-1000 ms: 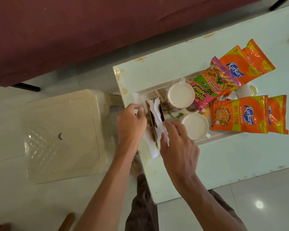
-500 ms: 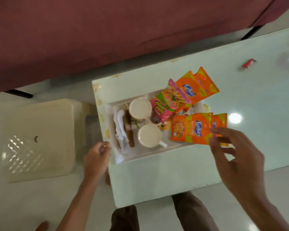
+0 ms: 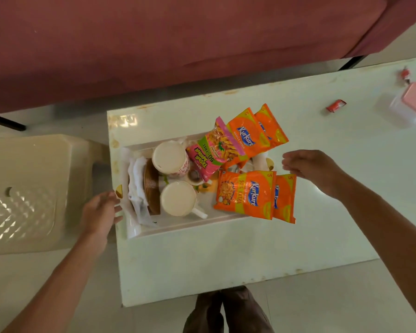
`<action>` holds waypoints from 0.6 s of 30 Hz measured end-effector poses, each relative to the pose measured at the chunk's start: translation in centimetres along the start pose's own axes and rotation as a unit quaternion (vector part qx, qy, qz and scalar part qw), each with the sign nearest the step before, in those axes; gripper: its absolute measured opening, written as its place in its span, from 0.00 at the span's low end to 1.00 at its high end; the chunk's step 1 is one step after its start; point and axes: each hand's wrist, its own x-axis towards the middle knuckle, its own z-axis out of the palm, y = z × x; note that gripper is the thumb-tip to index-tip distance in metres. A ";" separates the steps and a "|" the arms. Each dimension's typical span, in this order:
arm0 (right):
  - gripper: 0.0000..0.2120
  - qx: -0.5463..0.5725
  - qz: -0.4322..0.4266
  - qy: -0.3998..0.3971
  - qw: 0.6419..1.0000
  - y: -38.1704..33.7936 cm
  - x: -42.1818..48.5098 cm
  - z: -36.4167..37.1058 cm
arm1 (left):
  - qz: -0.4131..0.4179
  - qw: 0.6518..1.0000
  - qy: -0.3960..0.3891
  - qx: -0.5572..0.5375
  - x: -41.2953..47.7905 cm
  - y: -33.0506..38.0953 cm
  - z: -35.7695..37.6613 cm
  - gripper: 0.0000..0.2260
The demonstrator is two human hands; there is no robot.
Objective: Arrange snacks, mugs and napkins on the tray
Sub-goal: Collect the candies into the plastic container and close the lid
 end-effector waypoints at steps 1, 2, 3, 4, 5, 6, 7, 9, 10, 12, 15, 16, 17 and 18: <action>0.13 -0.029 0.005 -0.008 1.000 -0.3 0.7 0.7 | -0.006 1.000 0.008 -0.011 0.4 0.1 0.1 0.06; 0.14 -0.055 0.007 -0.017 0.998 -0.7 1.2 1.4 | -0.009 1.000 0.012 -0.019 0.7 0.1 0.2 0.06; 0.15 -0.073 0.007 -0.022 0.997 -1.0 1.7 2.0 | -0.009 1.000 0.012 -0.021 0.9 0.2 0.3 0.07; 0.15 -0.083 0.006 -0.021 0.996 -1.2 2.0 2.3 | -0.009 1.000 0.008 -0.021 1.1 0.2 0.3 0.08; 0.14 -0.086 0.006 -0.019 0.996 -1.4 2.4 2.5 | -0.009 1.000 0.004 -0.023 1.3 0.2 0.4 0.10; 0.14 -0.092 0.008 -0.024 0.995 -1.6 2.6 2.6 | -0.012 1.000 -0.002 -0.029 1.4 0.2 0.4 0.11; 0.13 -0.098 0.010 -0.038 0.994 -1.7 2.8 2.7 | -0.016 0.999 -0.006 -0.037 1.6 0.2 0.5 0.12; 0.12 -0.097 0.014 -0.079 0.992 -2.2 2.9 2.6 | -0.026 0.998 -0.008 -0.053 2.0 0.2 0.4 0.13; 0.11 -0.076 0.023 -0.089 0.993 -2.3 3.0 2.5 | -0.033 0.998 -0.010 -0.061 2.2 0.3 0.4 0.13; 0.11 -0.033 0.038 -0.105 0.993 -2.4 3.1 2.5 | -0.049 0.995 -0.026 -0.079 2.7 0.4 0.4 0.13; 0.16 -0.039 0.031 -0.138 0.989 -2.4 3.3 2.5 | -0.063 0.993 -0.047 -0.093 3.3 0.6 0.3 0.13; 0.16 -0.038 0.030 -0.144 0.988 -2.4 3.3 2.5 | -0.068 0.992 -0.051 -0.098 3.4 0.6 0.3 0.13; 0.17 -0.038 0.031 -0.146 0.988 -2.4 3.3 2.5 | -0.071 0.991 -0.057 -0.100 3.7 0.6 0.2 0.12; 0.17 -0.040 0.033 -0.144 0.988 -2.4 3.4 2.5 | -0.072 0.990 -0.064 -0.099 3.8 0.6 0.2 0.12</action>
